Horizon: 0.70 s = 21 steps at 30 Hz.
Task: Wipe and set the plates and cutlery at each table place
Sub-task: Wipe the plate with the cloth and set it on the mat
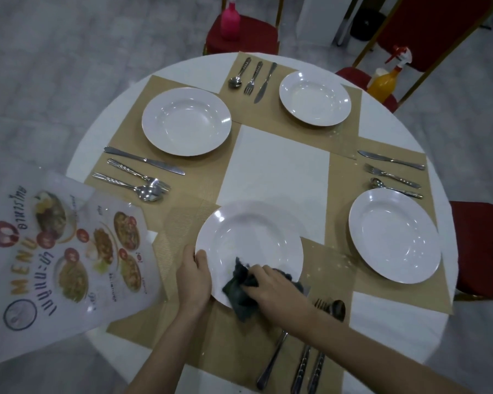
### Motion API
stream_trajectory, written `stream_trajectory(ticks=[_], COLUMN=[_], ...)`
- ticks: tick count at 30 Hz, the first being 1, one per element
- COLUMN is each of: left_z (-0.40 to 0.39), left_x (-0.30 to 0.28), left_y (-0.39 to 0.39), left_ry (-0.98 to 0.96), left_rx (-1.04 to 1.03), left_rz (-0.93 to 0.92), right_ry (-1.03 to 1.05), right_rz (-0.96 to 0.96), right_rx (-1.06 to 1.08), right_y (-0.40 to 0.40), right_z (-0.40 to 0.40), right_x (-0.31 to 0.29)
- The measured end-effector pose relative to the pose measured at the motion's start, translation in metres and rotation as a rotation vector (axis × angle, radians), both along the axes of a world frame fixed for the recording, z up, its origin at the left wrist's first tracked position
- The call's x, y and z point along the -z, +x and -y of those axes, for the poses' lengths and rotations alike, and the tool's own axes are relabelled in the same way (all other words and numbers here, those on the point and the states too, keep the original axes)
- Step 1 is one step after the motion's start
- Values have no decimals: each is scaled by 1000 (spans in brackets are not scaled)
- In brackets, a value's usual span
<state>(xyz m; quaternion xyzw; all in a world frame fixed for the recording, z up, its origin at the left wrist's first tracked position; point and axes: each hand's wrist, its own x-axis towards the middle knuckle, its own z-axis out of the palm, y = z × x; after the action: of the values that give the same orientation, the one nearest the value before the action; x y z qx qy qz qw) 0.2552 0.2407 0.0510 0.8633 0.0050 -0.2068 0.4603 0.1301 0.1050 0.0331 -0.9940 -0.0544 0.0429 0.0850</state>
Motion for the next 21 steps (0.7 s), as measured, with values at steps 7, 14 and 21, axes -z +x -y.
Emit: stream_trajectory(ticks=[7,14,21], left_z=[-10,-28,-21], left_x=[0,10,4], left_y=[-24,-26,-29], left_ry=[-14,-60,-82], left_rx=[33,75,19], left_rz=[-35,-131,-167], right_ry=[35,-136,-321], right_rz=[39,83,91], right_rx=[179,181,289], right_y=[28,62,71], right_z=[-45,-19,46], right_x=[9,7,-4])
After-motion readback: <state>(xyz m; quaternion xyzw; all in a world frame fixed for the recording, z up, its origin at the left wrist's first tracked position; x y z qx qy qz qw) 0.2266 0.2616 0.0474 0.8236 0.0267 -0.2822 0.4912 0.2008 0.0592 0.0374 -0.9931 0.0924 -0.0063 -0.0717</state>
